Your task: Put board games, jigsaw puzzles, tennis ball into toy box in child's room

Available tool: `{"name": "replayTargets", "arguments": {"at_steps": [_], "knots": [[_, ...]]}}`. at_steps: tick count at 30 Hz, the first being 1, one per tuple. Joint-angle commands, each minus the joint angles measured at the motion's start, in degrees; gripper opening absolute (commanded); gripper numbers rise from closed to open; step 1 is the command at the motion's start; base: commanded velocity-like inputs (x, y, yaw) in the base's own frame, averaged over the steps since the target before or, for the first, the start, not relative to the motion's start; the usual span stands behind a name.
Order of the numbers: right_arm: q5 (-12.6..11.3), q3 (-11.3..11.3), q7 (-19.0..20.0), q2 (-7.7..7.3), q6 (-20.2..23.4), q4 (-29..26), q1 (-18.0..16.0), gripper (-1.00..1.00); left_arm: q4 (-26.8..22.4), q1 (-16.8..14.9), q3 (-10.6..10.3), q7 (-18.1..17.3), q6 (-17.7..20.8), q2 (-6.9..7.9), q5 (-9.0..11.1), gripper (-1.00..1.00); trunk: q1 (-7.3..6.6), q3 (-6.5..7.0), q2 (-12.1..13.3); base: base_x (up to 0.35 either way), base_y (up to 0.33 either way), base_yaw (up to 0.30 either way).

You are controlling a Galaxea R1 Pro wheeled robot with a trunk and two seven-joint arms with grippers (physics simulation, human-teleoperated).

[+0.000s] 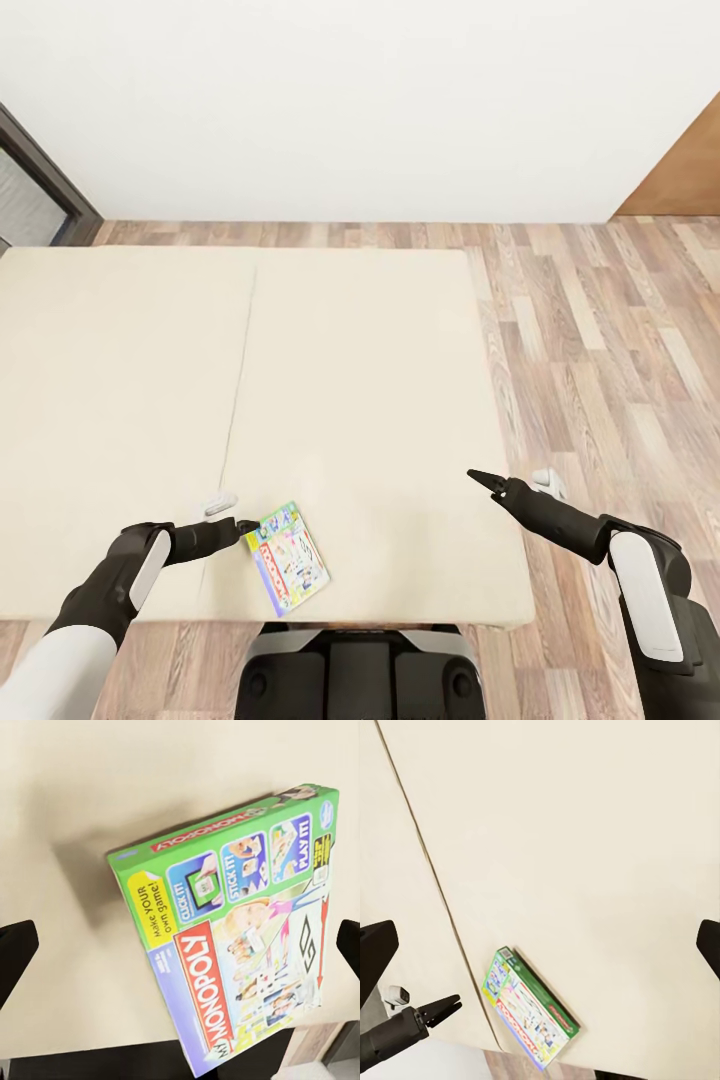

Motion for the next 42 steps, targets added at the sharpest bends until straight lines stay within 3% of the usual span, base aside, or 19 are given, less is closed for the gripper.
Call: {"name": "replayTargets", "arguments": {"at_steps": [1,11,17,26,42], "knots": [[0.5,-0.1,0.6,0.01,0.3,0.0,0.0,1.0,-0.1,0.0,0.1,-0.2,0.4,-0.03,0.1,1.0,0.03,-0.16,-0.1,0.0,0.0,0.0],[0.5,-0.1,0.6,0.01,0.3,0.0,0.0,1.0,-1.0,0.0,0.2,-0.5,0.4,0.11,0.2,1.0,0.03,-1.11,-0.1,0.0,0.0,0.0],[0.5,-0.1,0.7,0.01,0.3,0.0,0.0,1.0,-2.9,-0.1,0.4,-2.7,0.8,0.0,0.3,1.0,0.03,-1.67,-0.1,0.0,0.0,0.0],[0.5,-0.1,0.7,0.01,0.3,-0.1,0.0,1.0,-3.0,-5.0,0.2,-1.8,0.6,-3.07,-0.4,1.0,0.03,-2.52,-0.1,0.0,0.0,0.0],[0.7,-0.1,0.6,0.09,0.3,0.0,0.0,1.0,-2.2,-5.6,0.1,-0.7,-0.6,-3.15,-1.0,1.0,0.03,-4.03,-0.1,0.0,0.0,0.0]]}}
